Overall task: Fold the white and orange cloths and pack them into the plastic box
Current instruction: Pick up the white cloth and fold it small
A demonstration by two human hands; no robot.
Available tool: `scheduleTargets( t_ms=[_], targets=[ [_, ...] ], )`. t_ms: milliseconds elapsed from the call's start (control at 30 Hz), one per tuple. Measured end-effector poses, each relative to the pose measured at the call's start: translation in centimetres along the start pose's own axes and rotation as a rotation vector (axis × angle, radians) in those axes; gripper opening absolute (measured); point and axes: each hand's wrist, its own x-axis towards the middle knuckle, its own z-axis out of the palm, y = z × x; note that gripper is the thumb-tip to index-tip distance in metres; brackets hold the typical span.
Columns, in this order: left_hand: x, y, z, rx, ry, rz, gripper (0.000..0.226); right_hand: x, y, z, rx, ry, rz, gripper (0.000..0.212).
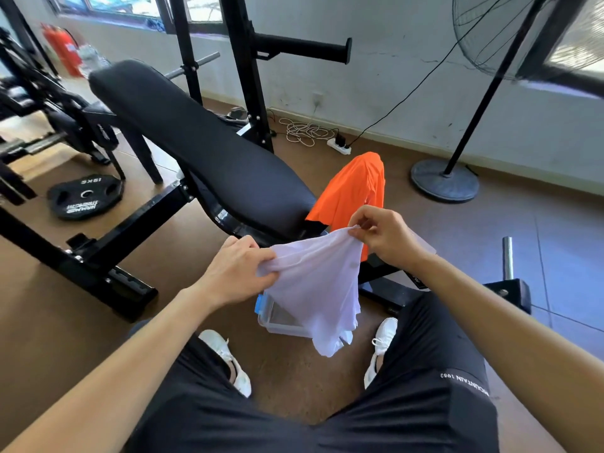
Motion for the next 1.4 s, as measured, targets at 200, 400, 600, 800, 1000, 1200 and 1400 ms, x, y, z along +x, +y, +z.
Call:
scheduleTargets(
  t_ms=[200, 400, 600, 800, 1000, 1200, 1400],
  targets=[
    [1.6, -1.3, -2.6, -0.039, 0.242, -0.06, 0.022, 0.9, 0.3, -0.9, -0.067, 0.064, 0.041, 0.011],
    [2.7, -2.1, -3.7, 0.085, 0.144, -0.032, 0.021, 2.0, -1.2, -1.5, -0.139, 0.066, 0.028, 0.011],
    [3.4, -2.1, -4.5, -0.496, 0.398, -0.221, 0.012, 2.6, -2.6, -1.9, 0.003, 0.227, -0.03, 0.009],
    [3.9, -2.7, -2.6, -0.883, 0.259, -0.426, 0.014, 3.2, -1.9, -1.6, 0.042, 0.117, 0.099, 0.009],
    [4.7, -2.0, -4.8, -1.103, 0.27, -0.375, 0.008, 3.4, -3.0, -1.4, 0.339, 0.125, 0.163, 0.008],
    [3.9, -0.9, -2.6, -1.493, 0.128, -0.523, 0.043, 4.2, -3.0, -0.6, 0.545, 0.299, 0.323, 0.01],
    [1.4, -0.3, 2.4, -1.34, 0.139, -0.682, 0.017, 3.2, -0.4, 0.5, 0.39, 0.333, 0.415, 0.011]
  ],
)
